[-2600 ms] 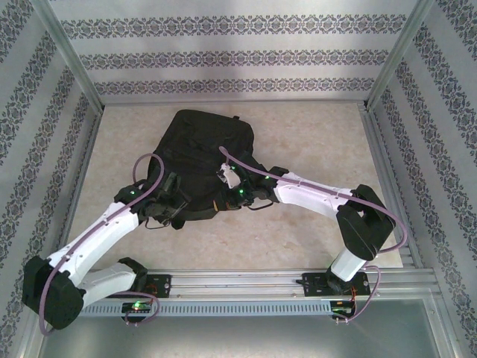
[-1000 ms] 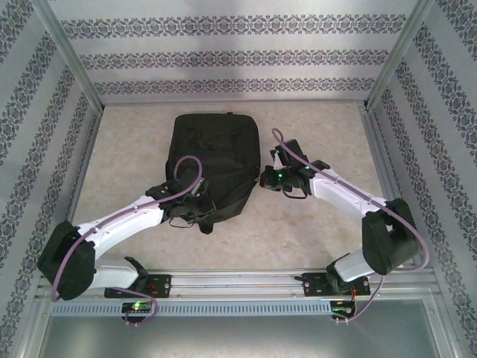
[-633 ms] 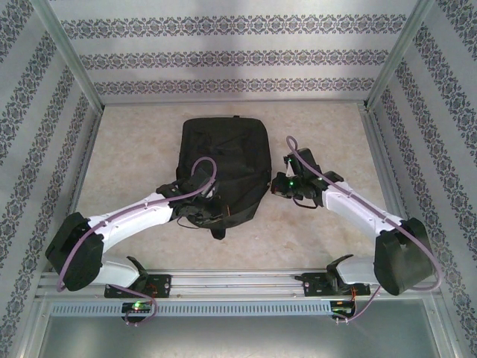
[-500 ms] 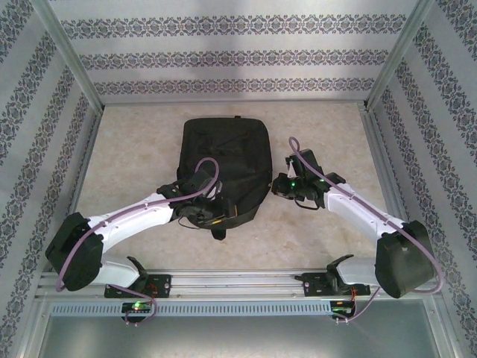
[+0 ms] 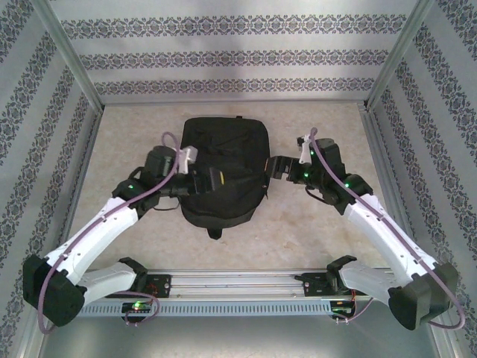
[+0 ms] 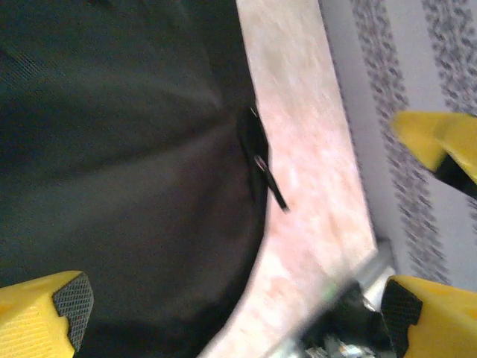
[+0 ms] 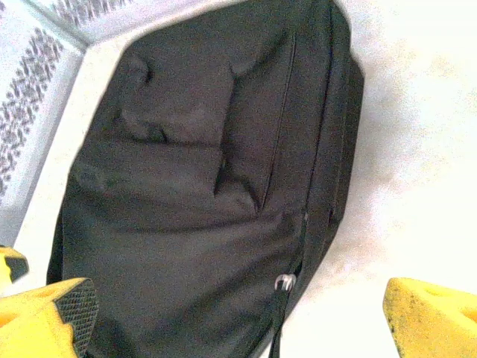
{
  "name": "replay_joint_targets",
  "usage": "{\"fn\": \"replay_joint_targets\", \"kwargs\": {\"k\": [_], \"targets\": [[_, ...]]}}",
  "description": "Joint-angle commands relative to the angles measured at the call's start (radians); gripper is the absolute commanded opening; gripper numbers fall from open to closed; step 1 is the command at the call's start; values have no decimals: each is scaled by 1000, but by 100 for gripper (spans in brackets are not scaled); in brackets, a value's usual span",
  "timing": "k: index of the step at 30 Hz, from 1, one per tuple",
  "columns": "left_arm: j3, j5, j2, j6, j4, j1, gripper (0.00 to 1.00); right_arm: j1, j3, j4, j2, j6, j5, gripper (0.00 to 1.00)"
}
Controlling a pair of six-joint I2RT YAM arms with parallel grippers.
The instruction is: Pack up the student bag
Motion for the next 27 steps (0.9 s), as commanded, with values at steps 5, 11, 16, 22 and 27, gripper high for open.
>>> {"fn": "replay_joint_targets", "kwargs": {"k": [5,11,16,22,27], "targets": [[-34,-628,0,453,88,77,100,-11,-59,234,-23,-350,216,98],[-273,-770,25,495,549,240,100,-38,-233,558,-20,-518,459,98],[-461,-789,118,644,910,339,100,-195,-345,658,49,-497,537,98],[-575,-640,275,549,1172,434,100,-353,-502,872,164,-435,457,98],[-663,-540,488,563,1551,471,100,-426,-657,1265,262,-435,239,98]]}}
